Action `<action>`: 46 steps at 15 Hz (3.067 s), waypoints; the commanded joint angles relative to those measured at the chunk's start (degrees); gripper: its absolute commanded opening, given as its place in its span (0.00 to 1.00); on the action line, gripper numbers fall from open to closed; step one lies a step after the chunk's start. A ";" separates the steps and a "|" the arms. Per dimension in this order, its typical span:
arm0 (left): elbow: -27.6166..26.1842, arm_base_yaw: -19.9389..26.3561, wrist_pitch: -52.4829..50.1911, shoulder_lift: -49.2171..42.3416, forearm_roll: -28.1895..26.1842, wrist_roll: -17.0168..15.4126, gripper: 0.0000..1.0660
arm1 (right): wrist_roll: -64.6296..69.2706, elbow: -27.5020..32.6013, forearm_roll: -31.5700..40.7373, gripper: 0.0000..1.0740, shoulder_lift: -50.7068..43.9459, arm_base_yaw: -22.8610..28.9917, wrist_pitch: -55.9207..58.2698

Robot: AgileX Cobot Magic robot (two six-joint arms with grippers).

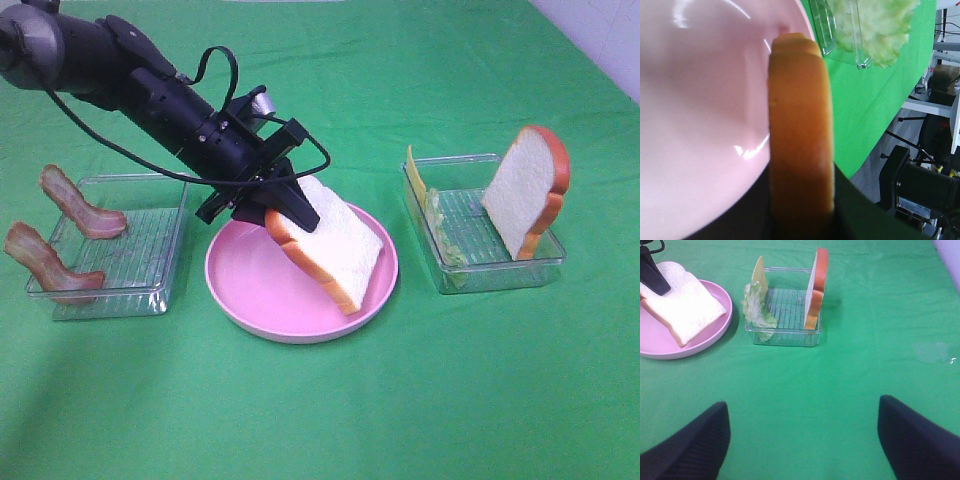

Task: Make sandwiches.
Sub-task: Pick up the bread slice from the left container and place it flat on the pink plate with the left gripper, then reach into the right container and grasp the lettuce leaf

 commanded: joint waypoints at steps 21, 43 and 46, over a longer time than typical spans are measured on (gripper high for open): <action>-7.10 -3.15 7.10 -20.28 49.56 -19.14 0.69 | 0.40 0.06 0.34 0.72 -0.34 -0.29 -0.52; 53.97 2.86 1.03 -107.77 55.86 -19.71 0.69 | 2.64 -0.06 -0.17 0.70 2.35 -0.29 -1.20; 61.94 2.86 0.74 -119.75 55.92 -19.60 0.69 | 3.44 -0.80 0.40 0.70 13.98 -0.29 -2.86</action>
